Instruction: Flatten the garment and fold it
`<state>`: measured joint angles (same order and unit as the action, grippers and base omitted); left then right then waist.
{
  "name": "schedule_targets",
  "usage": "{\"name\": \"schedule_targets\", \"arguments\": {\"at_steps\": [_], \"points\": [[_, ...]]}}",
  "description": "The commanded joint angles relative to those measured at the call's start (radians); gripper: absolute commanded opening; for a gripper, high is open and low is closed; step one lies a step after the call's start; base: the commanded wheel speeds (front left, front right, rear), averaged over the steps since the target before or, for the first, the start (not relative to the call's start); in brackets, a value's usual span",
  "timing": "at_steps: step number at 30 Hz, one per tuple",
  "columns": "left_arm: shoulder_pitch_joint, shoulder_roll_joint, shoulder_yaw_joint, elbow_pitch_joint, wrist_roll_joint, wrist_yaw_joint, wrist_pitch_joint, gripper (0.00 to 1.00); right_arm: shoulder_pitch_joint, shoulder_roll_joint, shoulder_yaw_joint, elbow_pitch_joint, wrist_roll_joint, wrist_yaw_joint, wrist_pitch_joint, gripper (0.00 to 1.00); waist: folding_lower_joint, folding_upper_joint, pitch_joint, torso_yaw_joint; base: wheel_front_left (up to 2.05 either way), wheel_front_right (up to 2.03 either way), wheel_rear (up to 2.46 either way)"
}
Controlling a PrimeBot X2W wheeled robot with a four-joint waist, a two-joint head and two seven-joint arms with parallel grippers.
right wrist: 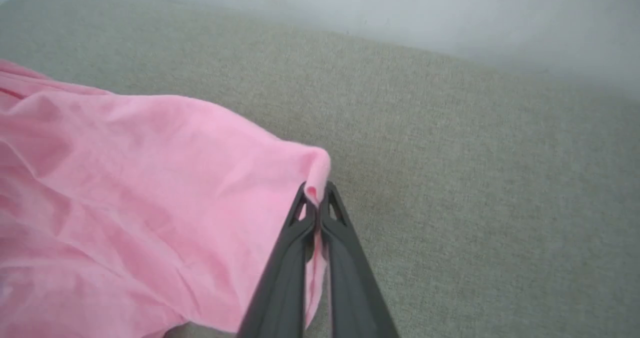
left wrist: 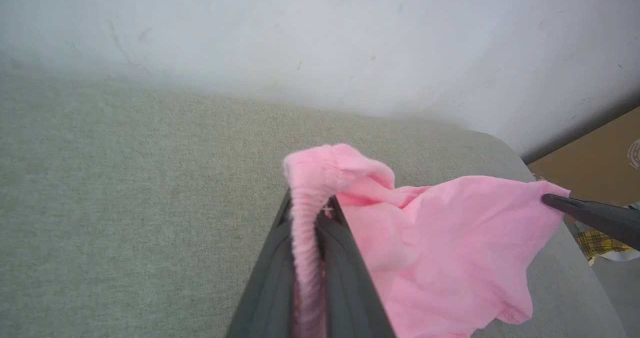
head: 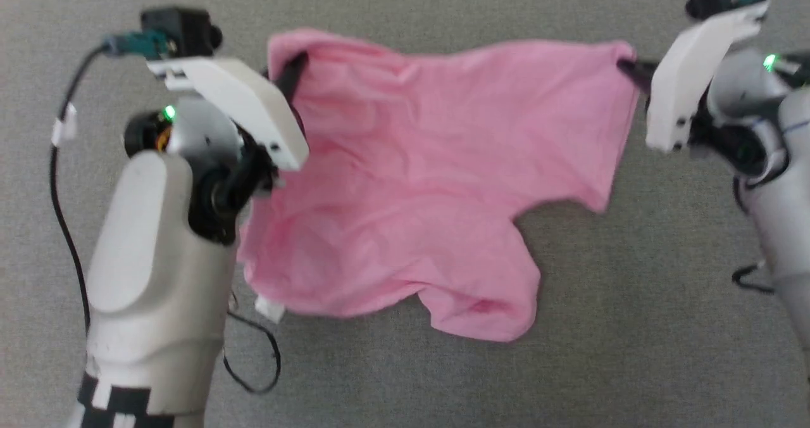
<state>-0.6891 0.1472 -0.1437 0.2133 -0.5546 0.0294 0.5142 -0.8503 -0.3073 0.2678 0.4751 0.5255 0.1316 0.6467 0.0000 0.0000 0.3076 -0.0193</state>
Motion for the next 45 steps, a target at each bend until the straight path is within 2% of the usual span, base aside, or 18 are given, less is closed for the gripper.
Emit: {"name": "schedule_targets", "arguments": {"at_steps": [1, 4, 8, 13, 15, 16, 18, 21, 26, 30, 36, 41, 45], "points": [[-0.06, 0.011, 0.006, 0.01, 0.015, 0.012, -0.011, 0.0, -0.05, -0.007, -0.014, -0.011, 0.036, -0.001, 0.013, 0.0, 0.0, 0.0, -0.006, 0.004, 0.0, 0.0, 0.0], [-0.17, 0.018, 0.018, 0.042, 0.035, 0.034, -0.023, 0.0, -0.145, -0.01, -0.045, -0.018, 0.073, -0.001, 0.036, 0.0, 0.0, 0.0, 0.008, 0.007, 0.0, 0.0, 0.0], [-0.296, 0.032, 0.026, 0.096, 0.076, 0.066, -0.055, 0.0, -0.252, -0.003, -0.072, -0.007, 0.061, -0.001, 0.029, 0.0, 0.0, 0.0, 0.027, 0.004, 0.0, 0.0, 0.0], [-0.493, 0.04, 0.05, 0.178, 0.118, 0.117, -0.13, 0.0, -0.436, 0.057, -0.162, 0.071, 0.01, -0.001, -0.056, 0.0, 0.0, 0.0, 0.062, -0.015, 0.0, 0.0, 0.0], [-0.6, 0.054, 0.055, 0.22, 0.146, 0.13, -0.189, 0.0, -0.541, 0.093, -0.201, 0.113, -0.026, -0.001, -0.126, 0.0, 0.0, 0.0, 0.087, -0.024, 0.0, 0.0, 0.0], [-0.6, 0.054, 0.055, 0.22, 0.146, 0.13, -0.189, 0.0, -0.541, 0.093, -0.201, 0.113, -0.026, -0.001, -0.126, 0.0, 0.0, 0.0, 0.087, -0.024, 0.0, 0.0, 0.0], [-0.669, 0.063, 0.047, 0.228, 0.185, 0.152, -0.244, 0.0, -0.624, 0.113, -0.217, 0.138, -0.049, -0.001, -0.195, 0.0, 0.0, 0.0, 0.105, -0.03, 0.0, 0.0, 0.0], [-0.714, 0.067, 0.043, 0.235, 0.194, 0.144, -0.288, 0.0, -0.683, 0.123, -0.23, 0.154, -0.057, -0.001, -0.257, 0.0, 0.0, 0.0, 0.123, -0.035, 0.0, 0.0, 0.0], [-0.708, 0.065, 0.045, 0.249, 0.187, 0.134, -0.333, 0.0, -0.705, 0.124, -0.216, 0.163, -0.029, -0.001, -0.259, 0.0, 0.0, 0.0, 0.148, -0.035, 0.0, 0.0, 0.0], [-0.648, 0.052, 0.045, 0.282, 0.164, 0.108, -0.375, 0.0, -0.639, 0.095, -0.152, 0.122, 0.027, -0.001, -0.23, 0.0, 0.0, 0.0, 0.16, -0.03, 0.0, 0.0, 0.0], [-0.502, 0.025, 0.036, 0.331, 0.115, 0.026, -0.461, 0.0, -0.432, 0.019, -0.053, -0.004, 0.158, -0.001, -0.211, 0.0, 0.0, 0.0, 0.124, -0.012, 0.0, 0.0, 0.0], [-0.339, 0.025, 0.005, 0.321, 0.097, -0.058, -0.52, 0.0, -0.191, -0.055, -0.001, -0.141, 0.259, -0.001, -0.231, 0.0, 0.0, 0.0, 0.033, 0.001, 0.0, 0.0, 0.0], [-0.167, 0.033, -0.021, 0.266, 0.086, -0.099, -0.552, 0.0, 0.039, -0.116, 0.01, -0.255, 0.308, -0.001, -0.255, 0.0, 0.0, 0.0, -0.051, 0.009, 0.0, 0.0, 0.0]]}}
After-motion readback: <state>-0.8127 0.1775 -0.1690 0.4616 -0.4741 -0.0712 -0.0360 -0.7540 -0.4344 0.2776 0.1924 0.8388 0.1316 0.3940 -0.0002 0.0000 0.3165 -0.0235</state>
